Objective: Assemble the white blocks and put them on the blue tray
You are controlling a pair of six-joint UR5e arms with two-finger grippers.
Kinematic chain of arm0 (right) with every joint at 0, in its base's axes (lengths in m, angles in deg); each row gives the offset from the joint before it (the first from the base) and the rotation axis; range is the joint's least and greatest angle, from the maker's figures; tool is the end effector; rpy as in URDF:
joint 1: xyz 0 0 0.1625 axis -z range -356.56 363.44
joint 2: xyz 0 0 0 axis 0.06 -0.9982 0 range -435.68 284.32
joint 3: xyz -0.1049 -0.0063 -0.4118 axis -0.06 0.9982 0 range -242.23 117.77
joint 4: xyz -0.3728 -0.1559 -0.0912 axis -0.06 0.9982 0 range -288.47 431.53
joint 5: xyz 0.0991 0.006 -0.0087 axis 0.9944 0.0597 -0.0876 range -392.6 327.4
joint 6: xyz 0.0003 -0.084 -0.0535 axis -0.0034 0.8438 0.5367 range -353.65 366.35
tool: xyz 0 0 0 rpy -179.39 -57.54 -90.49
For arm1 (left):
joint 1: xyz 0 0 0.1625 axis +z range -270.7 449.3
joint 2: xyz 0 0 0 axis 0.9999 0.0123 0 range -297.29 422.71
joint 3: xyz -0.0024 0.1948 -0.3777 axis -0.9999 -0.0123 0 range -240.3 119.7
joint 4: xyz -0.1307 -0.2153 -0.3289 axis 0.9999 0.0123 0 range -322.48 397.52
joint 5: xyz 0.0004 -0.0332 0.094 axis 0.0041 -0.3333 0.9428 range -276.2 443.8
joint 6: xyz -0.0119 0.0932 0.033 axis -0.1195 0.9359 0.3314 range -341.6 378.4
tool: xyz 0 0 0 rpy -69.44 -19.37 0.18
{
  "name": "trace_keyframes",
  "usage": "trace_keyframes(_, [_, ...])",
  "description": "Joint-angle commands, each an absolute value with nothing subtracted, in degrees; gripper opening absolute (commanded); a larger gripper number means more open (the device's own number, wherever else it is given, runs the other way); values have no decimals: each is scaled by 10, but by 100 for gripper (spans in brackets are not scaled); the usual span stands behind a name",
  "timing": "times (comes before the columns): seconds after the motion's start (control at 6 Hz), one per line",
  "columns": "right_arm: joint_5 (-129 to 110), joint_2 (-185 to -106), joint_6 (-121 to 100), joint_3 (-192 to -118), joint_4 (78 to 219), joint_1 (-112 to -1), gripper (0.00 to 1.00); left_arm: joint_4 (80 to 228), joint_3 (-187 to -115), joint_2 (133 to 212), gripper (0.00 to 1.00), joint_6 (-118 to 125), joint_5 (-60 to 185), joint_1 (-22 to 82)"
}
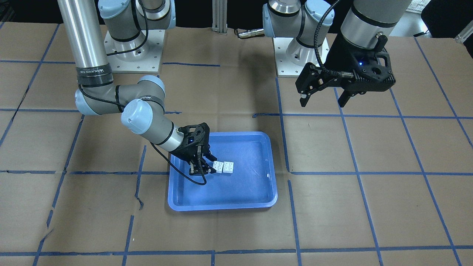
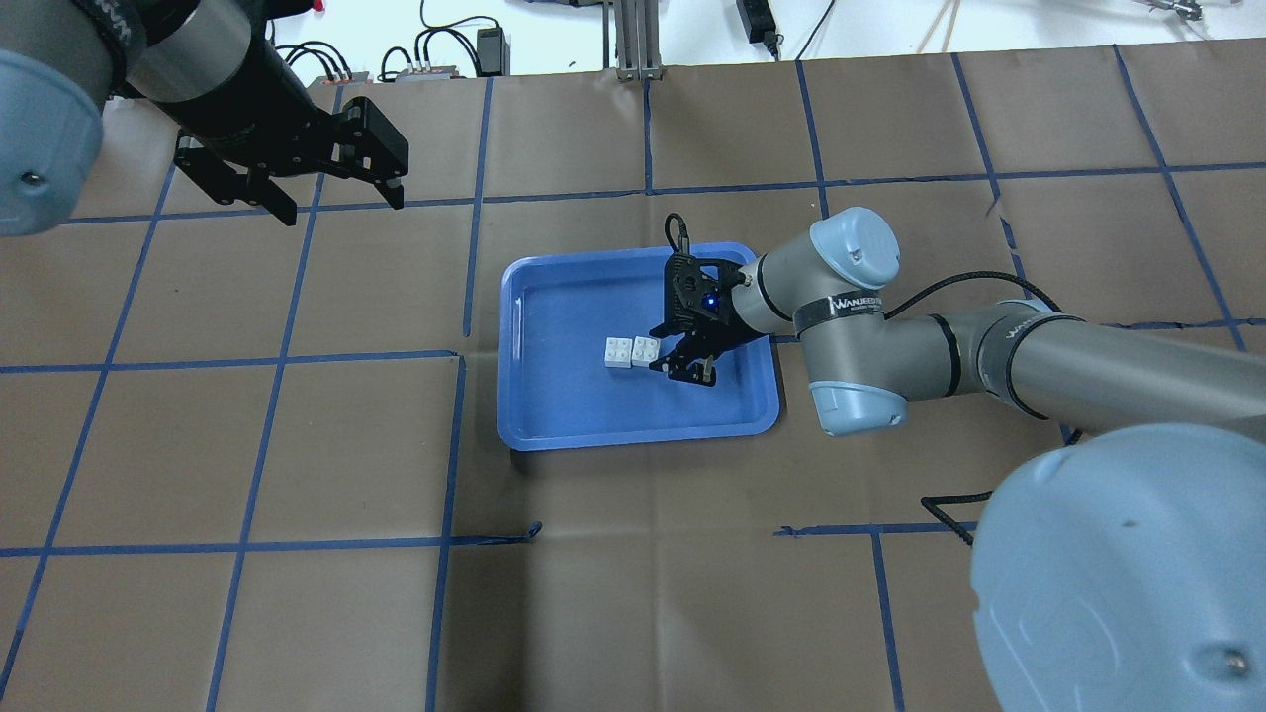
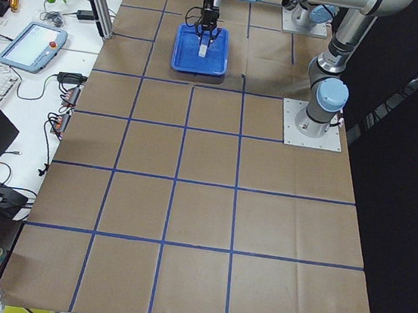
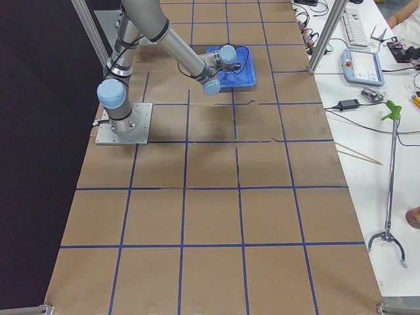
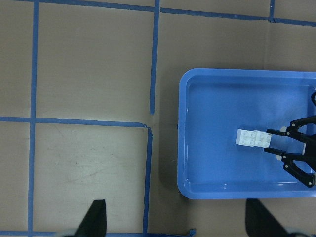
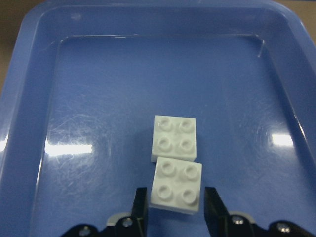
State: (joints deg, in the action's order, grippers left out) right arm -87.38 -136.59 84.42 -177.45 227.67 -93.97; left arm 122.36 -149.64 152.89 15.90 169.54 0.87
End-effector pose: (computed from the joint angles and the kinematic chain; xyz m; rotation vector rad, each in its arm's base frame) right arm 0.2600 -0.5205 0.1561 -1.8742 1.8986 -0.7149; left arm -0.1269 -0.5061 0.5018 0.1032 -3.0611 0.1498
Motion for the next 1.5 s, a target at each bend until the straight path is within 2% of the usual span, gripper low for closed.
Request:
trace_keyframes(0.0, [-874,-1366,844,-1775,2277,-940,51,1223,-1495,1529,99,159,1696,9])
trace_keyframes(0.17, [-874,-1366,843,-1775,2277,-939,53,1223,-1495,1528,99,159,1696,9])
trace_keyframes(0.33, [-874,-1366,842,-1773,2278,-939,100,1223,-1496,1528,99,159,1697,9])
trace_keyframes(0.67, [-881,-1396,836,-1756,2267,-932,100,1224,-1496,1527,99,159,1697,8])
trace_keyframes(1.0, [-924,-1461,826,-1710,2099,-921,100,1224,-1497,1526,99,158,1697,8])
trace_keyframes(1.33, [-976,-1522,814,-1627,1876,-876,100,1224,-1498,1527,99,156,1696,7])
